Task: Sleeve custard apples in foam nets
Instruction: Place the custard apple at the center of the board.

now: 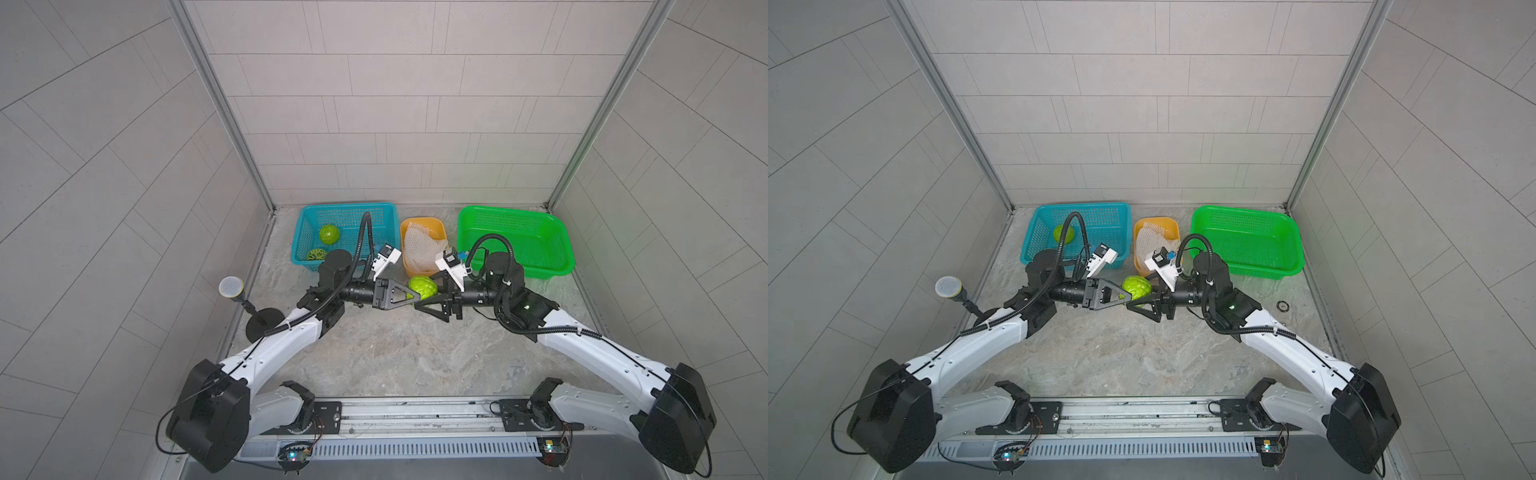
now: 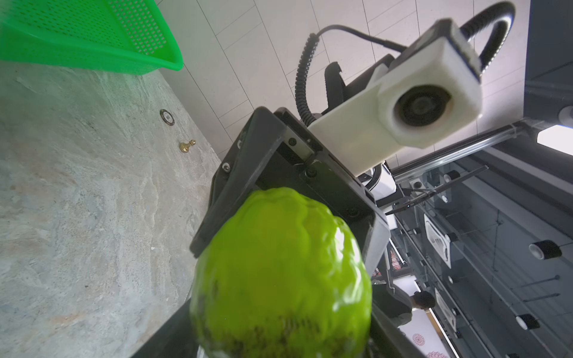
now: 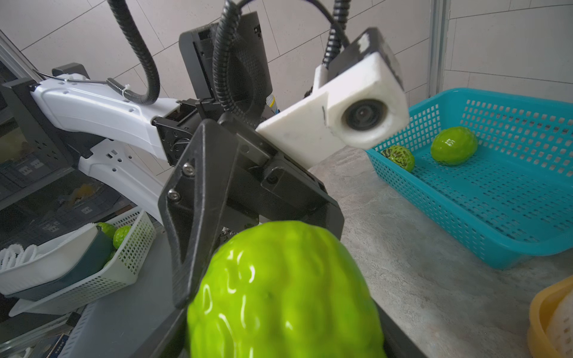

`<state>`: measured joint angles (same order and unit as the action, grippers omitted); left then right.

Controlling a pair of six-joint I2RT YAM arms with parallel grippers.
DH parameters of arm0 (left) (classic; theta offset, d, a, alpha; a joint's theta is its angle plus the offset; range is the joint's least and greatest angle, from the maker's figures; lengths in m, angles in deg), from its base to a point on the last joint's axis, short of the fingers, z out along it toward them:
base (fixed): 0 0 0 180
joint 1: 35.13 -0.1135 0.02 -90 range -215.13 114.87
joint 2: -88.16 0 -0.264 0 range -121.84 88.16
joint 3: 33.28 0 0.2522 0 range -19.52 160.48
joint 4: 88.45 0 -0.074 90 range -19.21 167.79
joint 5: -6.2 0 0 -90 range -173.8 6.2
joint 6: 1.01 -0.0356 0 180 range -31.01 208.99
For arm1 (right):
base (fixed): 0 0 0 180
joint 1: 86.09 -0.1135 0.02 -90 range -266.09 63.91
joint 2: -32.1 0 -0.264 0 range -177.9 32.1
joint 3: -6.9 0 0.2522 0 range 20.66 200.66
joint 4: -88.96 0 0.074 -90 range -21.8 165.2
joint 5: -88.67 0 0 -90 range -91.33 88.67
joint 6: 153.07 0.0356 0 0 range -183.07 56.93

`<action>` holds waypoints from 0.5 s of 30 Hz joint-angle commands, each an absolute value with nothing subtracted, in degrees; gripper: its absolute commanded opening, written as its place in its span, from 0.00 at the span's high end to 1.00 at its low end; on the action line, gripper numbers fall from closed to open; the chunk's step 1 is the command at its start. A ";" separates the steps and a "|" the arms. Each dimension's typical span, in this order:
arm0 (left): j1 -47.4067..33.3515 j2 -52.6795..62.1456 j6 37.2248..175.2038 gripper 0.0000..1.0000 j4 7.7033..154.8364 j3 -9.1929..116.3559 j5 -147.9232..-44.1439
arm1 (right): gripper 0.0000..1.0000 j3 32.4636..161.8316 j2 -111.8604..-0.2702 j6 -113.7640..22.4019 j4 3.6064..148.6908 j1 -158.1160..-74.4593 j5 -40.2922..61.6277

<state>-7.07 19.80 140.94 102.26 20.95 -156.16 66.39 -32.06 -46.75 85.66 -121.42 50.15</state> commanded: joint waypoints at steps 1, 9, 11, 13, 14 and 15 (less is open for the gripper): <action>-6.91 19.86 138.94 0.13 101.45 21.22 -155.60 | 0.36 66.50 -31.42 -47.57 86.75 -122.03 49.96; -8.01 22.08 126.65 0.00 84.03 24.17 -150.62 | 0.37 61.52 -25.41 -43.51 89.84 -117.47 42.17; -9.42 22.59 126.21 0.00 82.82 24.08 -148.80 | 0.37 61.09 -23.26 -44.15 87.38 -116.32 38.71; -11.69 23.09 126.01 0.00 81.23 23.80 -145.44 | 0.37 61.56 -21.56 -45.94 82.11 -115.56 33.86; -13.05 23.21 125.90 0.00 80.20 23.65 -143.27 | 0.37 62.01 -20.70 -47.00 78.77 -115.30 31.27; -14.19 23.21 125.58 0.00 79.10 23.63 -141.35 | 0.37 62.56 -20.33 -48.21 75.32 -115.20 28.92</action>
